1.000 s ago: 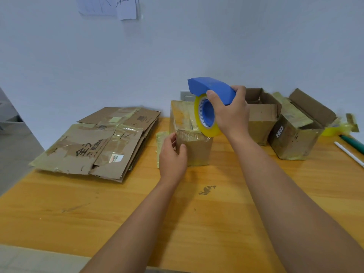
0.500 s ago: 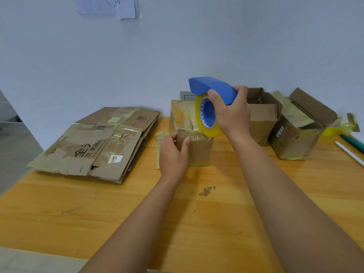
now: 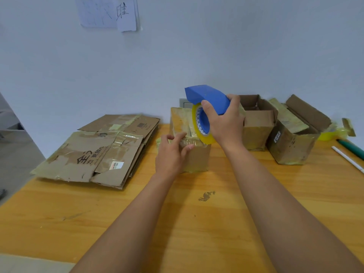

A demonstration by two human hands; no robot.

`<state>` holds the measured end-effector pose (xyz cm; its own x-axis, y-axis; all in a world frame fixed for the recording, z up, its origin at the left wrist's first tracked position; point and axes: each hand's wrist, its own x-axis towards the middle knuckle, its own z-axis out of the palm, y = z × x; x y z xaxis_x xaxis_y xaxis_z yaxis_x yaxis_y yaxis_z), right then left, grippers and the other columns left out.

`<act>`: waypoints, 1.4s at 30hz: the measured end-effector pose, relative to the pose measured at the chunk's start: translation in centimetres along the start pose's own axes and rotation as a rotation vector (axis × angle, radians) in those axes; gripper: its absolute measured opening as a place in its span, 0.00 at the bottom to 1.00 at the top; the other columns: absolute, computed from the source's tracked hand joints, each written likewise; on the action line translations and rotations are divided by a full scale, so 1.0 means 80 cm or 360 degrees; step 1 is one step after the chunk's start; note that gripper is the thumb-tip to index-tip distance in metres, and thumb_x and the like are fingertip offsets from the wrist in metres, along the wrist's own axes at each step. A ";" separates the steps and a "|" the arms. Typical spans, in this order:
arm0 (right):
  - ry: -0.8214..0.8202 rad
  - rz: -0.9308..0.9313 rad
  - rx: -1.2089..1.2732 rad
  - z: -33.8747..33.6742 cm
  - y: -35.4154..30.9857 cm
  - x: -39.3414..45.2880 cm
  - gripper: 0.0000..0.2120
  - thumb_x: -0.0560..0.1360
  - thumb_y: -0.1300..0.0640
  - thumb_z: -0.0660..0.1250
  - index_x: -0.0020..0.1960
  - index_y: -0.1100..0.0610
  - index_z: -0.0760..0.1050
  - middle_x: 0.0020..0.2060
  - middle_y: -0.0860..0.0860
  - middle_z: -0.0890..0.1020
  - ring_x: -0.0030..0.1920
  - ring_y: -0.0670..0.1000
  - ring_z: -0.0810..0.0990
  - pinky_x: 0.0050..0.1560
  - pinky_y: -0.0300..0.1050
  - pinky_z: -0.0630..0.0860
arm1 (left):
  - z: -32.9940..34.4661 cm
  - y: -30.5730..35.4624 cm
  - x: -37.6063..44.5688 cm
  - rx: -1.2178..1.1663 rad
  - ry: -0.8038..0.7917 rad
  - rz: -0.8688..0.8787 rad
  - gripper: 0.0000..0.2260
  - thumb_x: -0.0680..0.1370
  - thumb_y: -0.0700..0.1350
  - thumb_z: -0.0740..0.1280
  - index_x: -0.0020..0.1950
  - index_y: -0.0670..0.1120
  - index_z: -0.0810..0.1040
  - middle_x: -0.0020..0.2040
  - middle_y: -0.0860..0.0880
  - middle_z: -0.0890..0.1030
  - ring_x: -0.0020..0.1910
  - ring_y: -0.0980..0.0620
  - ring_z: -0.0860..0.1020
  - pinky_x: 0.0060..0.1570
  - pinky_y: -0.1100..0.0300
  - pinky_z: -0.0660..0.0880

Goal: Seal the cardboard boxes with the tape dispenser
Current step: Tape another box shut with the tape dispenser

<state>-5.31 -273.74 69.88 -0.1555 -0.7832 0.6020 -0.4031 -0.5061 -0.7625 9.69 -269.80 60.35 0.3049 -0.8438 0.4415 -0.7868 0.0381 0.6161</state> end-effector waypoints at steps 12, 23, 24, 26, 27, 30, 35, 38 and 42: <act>0.0202 -0.0002 0.0167 -0.056 0.015 -0.035 0.31 0.72 0.34 0.68 0.68 0.49 0.66 0.54 0.44 0.73 0.49 0.39 0.77 0.38 0.29 0.73 | -0.059 -0.007 0.021 0.0552 -0.0137 0.0168 0.17 0.80 0.44 0.63 0.69 0.54 0.74 0.72 0.46 0.65 0.71 0.42 0.64 0.63 0.48 0.70; 0.0107 0.0364 -0.0199 -0.068 0.121 -0.120 0.34 0.73 0.37 0.70 0.73 0.51 0.64 0.58 0.47 0.75 0.56 0.53 0.76 0.47 0.48 0.74 | -0.012 0.044 0.008 0.1046 -0.0225 0.0248 0.39 0.74 0.75 0.49 0.76 0.51 0.65 0.80 0.43 0.58 0.79 0.42 0.50 0.75 0.43 0.44; 0.0113 0.0360 -0.0211 -0.068 0.123 -0.120 0.35 0.73 0.36 0.70 0.73 0.51 0.64 0.59 0.48 0.75 0.55 0.52 0.76 0.47 0.48 0.74 | -0.006 0.052 0.007 0.1072 -0.0220 0.0248 0.42 0.73 0.77 0.47 0.74 0.47 0.67 0.77 0.43 0.63 0.77 0.41 0.57 0.74 0.45 0.51; 0.0097 0.0358 -0.0228 -0.068 0.125 -0.118 0.35 0.73 0.35 0.69 0.72 0.51 0.63 0.58 0.48 0.75 0.53 0.50 0.75 0.45 0.47 0.73 | 0.003 0.062 0.004 0.1155 -0.0176 0.0239 0.42 0.73 0.77 0.46 0.72 0.47 0.68 0.69 0.43 0.72 0.69 0.41 0.68 0.68 0.46 0.62; 0.0080 0.0359 -0.0231 -0.068 0.125 -0.116 0.35 0.73 0.35 0.69 0.72 0.51 0.63 0.57 0.47 0.75 0.52 0.50 0.75 0.45 0.47 0.73 | 0.007 0.064 0.004 0.1184 -0.0145 0.0245 0.38 0.75 0.75 0.47 0.72 0.49 0.67 0.66 0.43 0.74 0.66 0.41 0.70 0.65 0.46 0.64; 0.0029 0.0369 -0.0249 -0.069 0.125 -0.109 0.34 0.74 0.35 0.68 0.72 0.51 0.63 0.55 0.46 0.74 0.52 0.50 0.75 0.46 0.49 0.75 | 0.010 0.065 0.006 0.1099 -0.0093 0.0257 0.22 0.81 0.63 0.55 0.70 0.53 0.67 0.64 0.43 0.75 0.63 0.40 0.70 0.63 0.46 0.63; 0.0121 0.0531 -0.0092 -0.080 0.133 -0.102 0.33 0.74 0.36 0.69 0.71 0.51 0.64 0.55 0.46 0.73 0.55 0.53 0.76 0.50 0.54 0.78 | -0.004 0.045 0.006 0.0937 -0.0040 0.0276 0.19 0.78 0.48 0.61 0.68 0.44 0.68 0.67 0.43 0.73 0.65 0.42 0.70 0.66 0.49 0.65; 0.0173 0.0661 0.0024 -0.087 0.143 -0.094 0.31 0.74 0.36 0.68 0.69 0.50 0.64 0.52 0.46 0.74 0.53 0.54 0.77 0.46 0.50 0.76 | -0.018 0.039 0.014 0.0890 -0.0150 0.0226 0.29 0.77 0.54 0.63 0.76 0.51 0.59 0.68 0.42 0.69 0.65 0.39 0.70 0.65 0.46 0.66; 0.0125 0.0703 0.0040 -0.087 0.145 -0.086 0.30 0.74 0.36 0.69 0.68 0.50 0.65 0.52 0.48 0.74 0.52 0.54 0.77 0.47 0.51 0.76 | -0.011 0.050 0.029 0.1107 -0.0121 0.0213 0.22 0.81 0.57 0.57 0.74 0.53 0.61 0.66 0.41 0.69 0.64 0.39 0.68 0.60 0.45 0.68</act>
<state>-15.19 -271.70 58.49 -0.3762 -0.8968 0.2330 -0.2606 -0.1389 -0.9554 7.71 -271.14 64.44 0.1632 -0.8918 0.4219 -0.9827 -0.1849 -0.0107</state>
